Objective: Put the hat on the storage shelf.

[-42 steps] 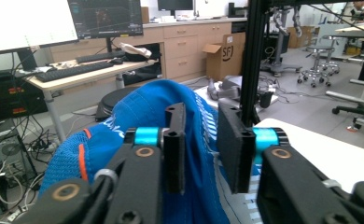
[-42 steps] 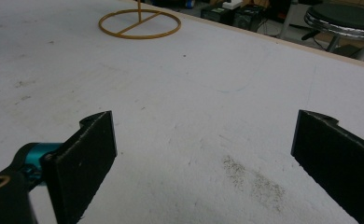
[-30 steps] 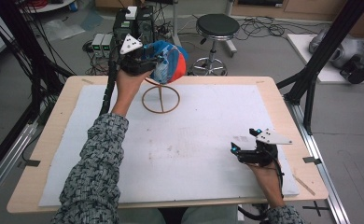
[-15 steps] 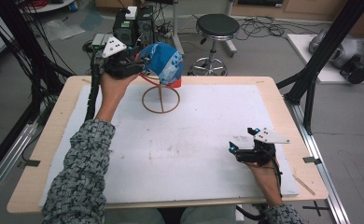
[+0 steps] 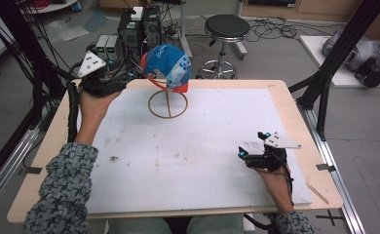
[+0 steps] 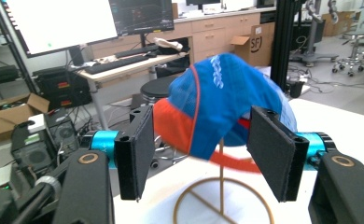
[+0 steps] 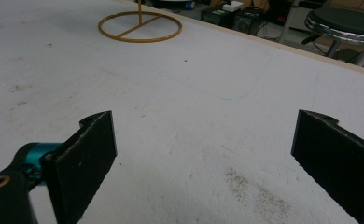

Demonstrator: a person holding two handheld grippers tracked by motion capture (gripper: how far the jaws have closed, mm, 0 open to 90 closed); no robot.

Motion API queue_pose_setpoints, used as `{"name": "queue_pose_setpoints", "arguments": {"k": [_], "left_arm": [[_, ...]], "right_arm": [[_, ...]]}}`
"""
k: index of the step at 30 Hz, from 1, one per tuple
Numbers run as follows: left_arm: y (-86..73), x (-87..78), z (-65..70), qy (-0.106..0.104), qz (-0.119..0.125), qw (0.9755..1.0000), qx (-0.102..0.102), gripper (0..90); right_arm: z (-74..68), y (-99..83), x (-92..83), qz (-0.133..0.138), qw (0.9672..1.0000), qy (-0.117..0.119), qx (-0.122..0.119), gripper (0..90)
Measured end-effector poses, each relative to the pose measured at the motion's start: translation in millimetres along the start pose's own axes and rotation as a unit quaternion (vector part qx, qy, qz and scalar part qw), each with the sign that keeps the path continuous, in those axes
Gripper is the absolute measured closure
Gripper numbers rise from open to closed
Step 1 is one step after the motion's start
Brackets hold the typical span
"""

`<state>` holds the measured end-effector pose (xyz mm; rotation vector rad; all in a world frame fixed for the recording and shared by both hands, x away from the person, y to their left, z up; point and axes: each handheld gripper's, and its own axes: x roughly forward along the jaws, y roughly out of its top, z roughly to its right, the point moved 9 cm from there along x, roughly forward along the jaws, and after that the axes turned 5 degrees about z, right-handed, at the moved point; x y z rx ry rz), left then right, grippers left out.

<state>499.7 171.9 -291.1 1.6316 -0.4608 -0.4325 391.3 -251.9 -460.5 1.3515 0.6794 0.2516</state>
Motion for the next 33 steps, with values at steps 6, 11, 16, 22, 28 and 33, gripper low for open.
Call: {"name": "queue_pose_setpoints", "arguments": {"k": [6,11,16,22,28,33], "left_arm": [[-11.0,-30.4,-4.2,0.011,-0.005,0.9999,-0.001,39.3],[-27.3,-53.8,-5.4,0.019,-0.016,0.9997,-0.002,37.3],[-47.8,-73.9,-5.9,0.024,-0.029,0.9992,-0.012,30.5],[-66.6,-96.9,-5.4,0.036,-0.031,0.9986,-0.021,28.5],[-87.2,-113.1,1.7,0.037,-0.040,0.9983,-0.022,25.4],[-107.3,-124.7,11.3,0.043,-0.048,0.9978,-0.015,23.2]], "right_arm": [[2.8,1.7,-0.4,0.005,1.0000,-0.006,0.003,5.6],[4.5,3.0,-1.4,0.009,0.9999,-0.010,0.010,5.6],[8.0,4.4,-1.6,0.012,0.9996,-0.021,0.013,5.6],[11.0,4.4,0.8,0.010,0.9994,-0.028,0.019,5.6],[14.8,3.8,-0.2,0.010,0.9990,-0.038,0.021,5.6],[17.5,2.4,-1.1,0.007,0.9986,-0.046,0.027,5.6]]}}
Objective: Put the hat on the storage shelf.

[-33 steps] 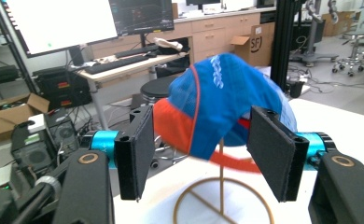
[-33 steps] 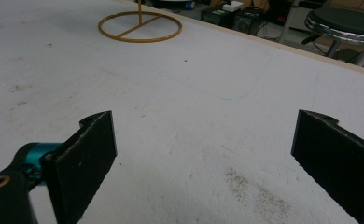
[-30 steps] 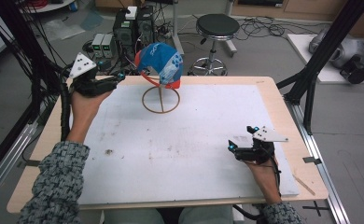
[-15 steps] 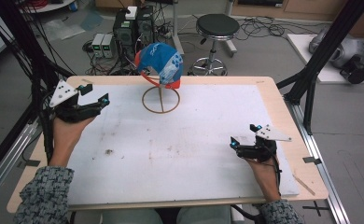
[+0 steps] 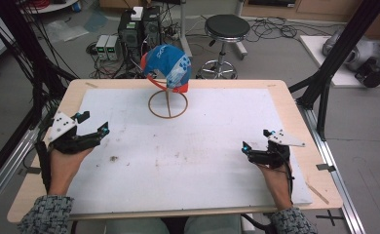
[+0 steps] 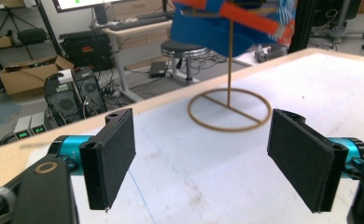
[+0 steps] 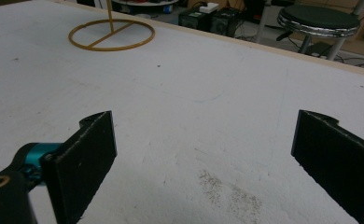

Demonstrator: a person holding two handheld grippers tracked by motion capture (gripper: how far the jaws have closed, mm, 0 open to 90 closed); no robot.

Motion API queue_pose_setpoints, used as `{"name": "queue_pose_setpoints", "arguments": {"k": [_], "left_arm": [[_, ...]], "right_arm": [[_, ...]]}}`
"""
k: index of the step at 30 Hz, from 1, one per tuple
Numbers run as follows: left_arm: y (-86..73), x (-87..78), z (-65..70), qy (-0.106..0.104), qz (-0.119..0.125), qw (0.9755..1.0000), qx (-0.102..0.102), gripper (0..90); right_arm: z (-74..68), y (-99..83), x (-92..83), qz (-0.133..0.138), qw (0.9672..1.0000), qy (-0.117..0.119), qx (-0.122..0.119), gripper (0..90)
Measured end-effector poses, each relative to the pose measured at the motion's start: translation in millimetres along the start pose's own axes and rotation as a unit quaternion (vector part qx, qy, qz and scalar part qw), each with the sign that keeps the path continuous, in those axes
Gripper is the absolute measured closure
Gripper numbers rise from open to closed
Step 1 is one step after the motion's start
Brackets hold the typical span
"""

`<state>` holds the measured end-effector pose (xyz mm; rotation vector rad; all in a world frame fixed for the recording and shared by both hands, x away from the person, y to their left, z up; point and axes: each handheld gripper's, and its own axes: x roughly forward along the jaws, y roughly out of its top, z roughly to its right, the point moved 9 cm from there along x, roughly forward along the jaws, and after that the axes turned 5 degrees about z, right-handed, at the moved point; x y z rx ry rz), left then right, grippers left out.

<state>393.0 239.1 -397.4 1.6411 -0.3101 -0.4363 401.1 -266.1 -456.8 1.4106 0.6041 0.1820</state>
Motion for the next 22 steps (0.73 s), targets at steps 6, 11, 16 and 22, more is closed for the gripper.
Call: {"name": "queue_pose_setpoints", "arguments": {"k": [6,11,16,22], "left_arm": [[-22.3,-10.0,7.4,0.001,-0.010,0.9999,-0.005,22.5],[-33.0,-13.9,5.2,0.011,-0.013,0.9998,-0.009,22.5],[-36.0,-14.7,6.6,0.009,-0.014,0.9998,-0.006,22.4],[-43.0,-12.2,9.7,0.004,-0.026,0.9997,0.001,22.2]], "right_arm": [[1.5,-1.7,0.9,-0.003,1.0000,-0.002,-0.002,5.6],[2.9,-2.9,0.5,-0.005,1.0000,-0.003,0.003,5.6],[0.9,-3.0,0.3,-0.007,1.0000,-0.002,0.002,5.6],[2.2,-2.6,-1.3,-0.005,1.0000,-0.007,0.001,5.6]]}}
